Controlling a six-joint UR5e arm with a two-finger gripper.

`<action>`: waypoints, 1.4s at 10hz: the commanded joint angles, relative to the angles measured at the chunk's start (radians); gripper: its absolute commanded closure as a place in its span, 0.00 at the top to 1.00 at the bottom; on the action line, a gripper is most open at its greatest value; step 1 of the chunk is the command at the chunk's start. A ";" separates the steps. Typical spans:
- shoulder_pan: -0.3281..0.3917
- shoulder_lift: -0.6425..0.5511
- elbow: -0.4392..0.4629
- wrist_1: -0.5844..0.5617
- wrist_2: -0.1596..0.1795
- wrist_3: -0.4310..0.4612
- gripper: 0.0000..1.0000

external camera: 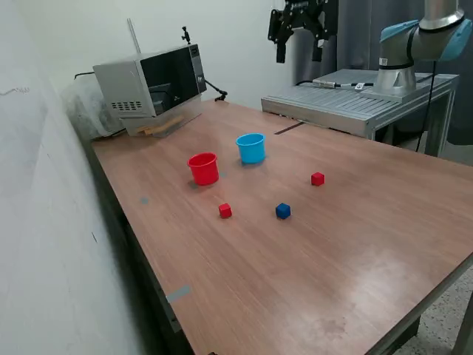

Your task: Place red objects in the red bin, and blue objects in the blue bin.

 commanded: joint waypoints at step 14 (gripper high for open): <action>0.025 0.535 -0.145 -0.225 0.000 -0.031 1.00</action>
